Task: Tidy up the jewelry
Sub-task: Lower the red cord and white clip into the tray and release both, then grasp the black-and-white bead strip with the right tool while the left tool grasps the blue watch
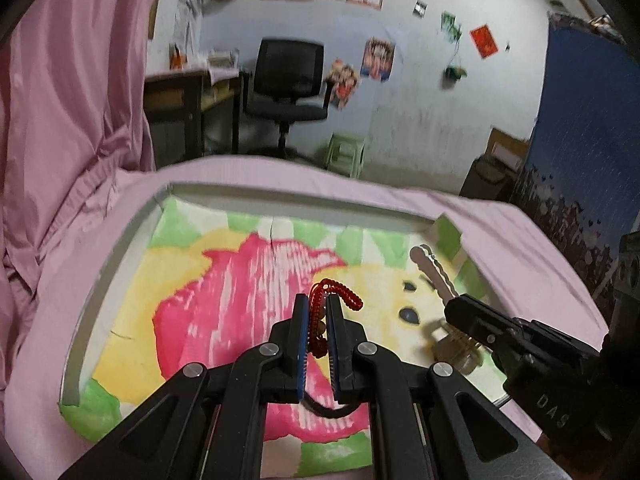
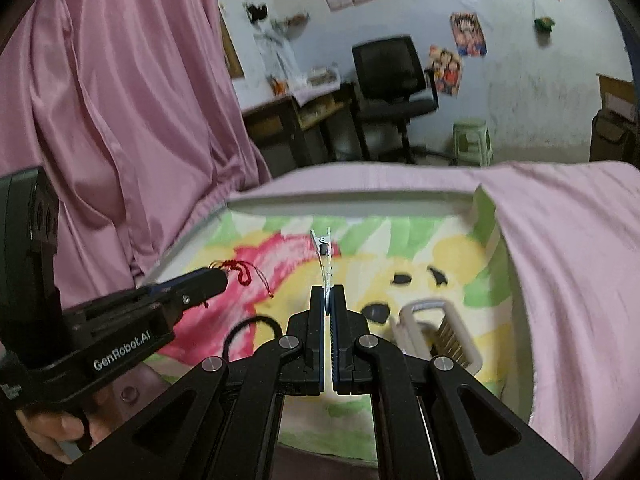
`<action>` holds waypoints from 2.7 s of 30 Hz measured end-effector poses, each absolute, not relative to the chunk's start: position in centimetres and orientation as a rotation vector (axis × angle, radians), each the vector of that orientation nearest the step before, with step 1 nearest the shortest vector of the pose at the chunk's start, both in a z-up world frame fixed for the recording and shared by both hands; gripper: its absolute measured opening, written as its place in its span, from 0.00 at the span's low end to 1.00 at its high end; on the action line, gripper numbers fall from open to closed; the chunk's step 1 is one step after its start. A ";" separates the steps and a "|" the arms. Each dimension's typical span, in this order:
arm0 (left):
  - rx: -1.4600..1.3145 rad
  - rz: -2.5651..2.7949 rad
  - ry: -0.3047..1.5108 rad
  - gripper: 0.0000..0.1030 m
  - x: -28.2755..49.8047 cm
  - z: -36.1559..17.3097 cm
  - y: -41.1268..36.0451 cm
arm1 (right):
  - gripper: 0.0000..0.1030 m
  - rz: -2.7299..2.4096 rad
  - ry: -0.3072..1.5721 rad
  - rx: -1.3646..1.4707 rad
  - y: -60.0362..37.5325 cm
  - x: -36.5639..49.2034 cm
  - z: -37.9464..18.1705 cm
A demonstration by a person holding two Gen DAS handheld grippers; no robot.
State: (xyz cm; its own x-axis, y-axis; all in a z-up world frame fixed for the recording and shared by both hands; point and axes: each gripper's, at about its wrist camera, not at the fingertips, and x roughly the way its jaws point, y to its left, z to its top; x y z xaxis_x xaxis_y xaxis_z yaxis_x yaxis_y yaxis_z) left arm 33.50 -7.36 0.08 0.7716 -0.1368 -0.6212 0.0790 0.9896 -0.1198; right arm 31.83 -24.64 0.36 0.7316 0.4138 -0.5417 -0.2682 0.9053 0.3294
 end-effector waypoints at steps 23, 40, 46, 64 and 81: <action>-0.172 -0.132 0.846 0.22 34.1 -1.5 -5.5 | 0.05 0.362 0.789 0.151 -23.7 31.9 -0.9; -0.178 -0.122 0.528 0.76 26.7 4.1 -4.7 | 0.57 0.337 0.507 0.219 -26.9 25.4 4.7; -0.192 -0.097 0.424 0.89 23.3 5.4 -4.1 | 0.78 0.311 0.371 0.259 -28.5 21.2 6.5; -0.144 -0.045 0.327 0.99 11.6 4.6 -2.5 | 0.90 0.287 0.256 0.232 -28.8 10.9 7.5; -0.093 -0.061 0.488 0.99 8.6 -0.1 -1.2 | 0.89 0.340 0.523 0.162 -26.5 9.2 3.1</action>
State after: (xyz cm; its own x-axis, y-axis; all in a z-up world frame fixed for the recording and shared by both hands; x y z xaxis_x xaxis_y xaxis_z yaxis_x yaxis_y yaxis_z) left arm 8.60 -1.22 -0.09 0.8818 -0.0806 -0.4648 0.0363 0.9940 -0.1036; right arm 9.24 -26.49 3.15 0.8123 0.3576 -0.4607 -0.2756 0.9316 0.2371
